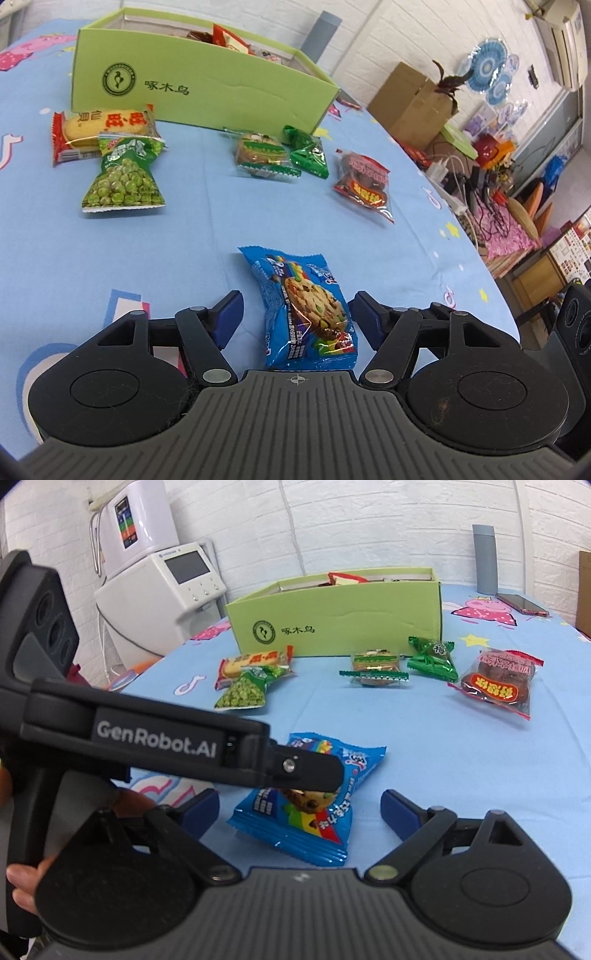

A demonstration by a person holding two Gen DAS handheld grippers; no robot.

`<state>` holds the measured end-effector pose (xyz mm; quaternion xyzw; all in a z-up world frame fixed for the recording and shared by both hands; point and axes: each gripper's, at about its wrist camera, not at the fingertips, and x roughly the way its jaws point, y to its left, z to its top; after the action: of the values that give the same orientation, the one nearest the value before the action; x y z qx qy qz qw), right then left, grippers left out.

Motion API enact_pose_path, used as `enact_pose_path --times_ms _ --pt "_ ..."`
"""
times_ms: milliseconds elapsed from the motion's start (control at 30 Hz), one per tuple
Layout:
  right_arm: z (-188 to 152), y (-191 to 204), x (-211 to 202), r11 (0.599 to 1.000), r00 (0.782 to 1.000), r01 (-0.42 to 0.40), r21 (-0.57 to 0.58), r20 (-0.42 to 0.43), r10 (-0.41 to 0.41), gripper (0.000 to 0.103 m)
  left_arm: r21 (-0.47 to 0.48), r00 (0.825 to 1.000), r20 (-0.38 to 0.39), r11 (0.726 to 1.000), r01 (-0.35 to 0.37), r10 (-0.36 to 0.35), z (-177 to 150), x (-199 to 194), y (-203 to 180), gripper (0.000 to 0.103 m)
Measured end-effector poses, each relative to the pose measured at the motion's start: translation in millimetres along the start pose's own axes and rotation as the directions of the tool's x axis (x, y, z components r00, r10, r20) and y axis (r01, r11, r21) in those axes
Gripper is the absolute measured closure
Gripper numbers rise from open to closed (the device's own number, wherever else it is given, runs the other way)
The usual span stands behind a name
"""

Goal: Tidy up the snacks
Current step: 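Move the left gripper to the blue cookie snack bag, then close the left gripper on the blue cookie bag and lift it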

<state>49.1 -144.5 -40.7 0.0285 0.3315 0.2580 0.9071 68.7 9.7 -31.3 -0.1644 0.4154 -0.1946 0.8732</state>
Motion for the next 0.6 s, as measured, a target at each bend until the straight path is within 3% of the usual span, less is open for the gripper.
enact_pose_path --times_ms 267,600 --pt "1 12 -4 0.997 0.998 0.049 -0.063 0.034 -0.047 0.010 0.012 1.000 -0.002 1.000 0.002 -0.002 0 3 -1 0.051" --pt "2 14 -2 0.998 0.999 0.034 -0.047 0.027 -0.033 0.010 0.033 1.000 -0.002 0.999 -0.005 0.005 -2 0 -2 0.054"
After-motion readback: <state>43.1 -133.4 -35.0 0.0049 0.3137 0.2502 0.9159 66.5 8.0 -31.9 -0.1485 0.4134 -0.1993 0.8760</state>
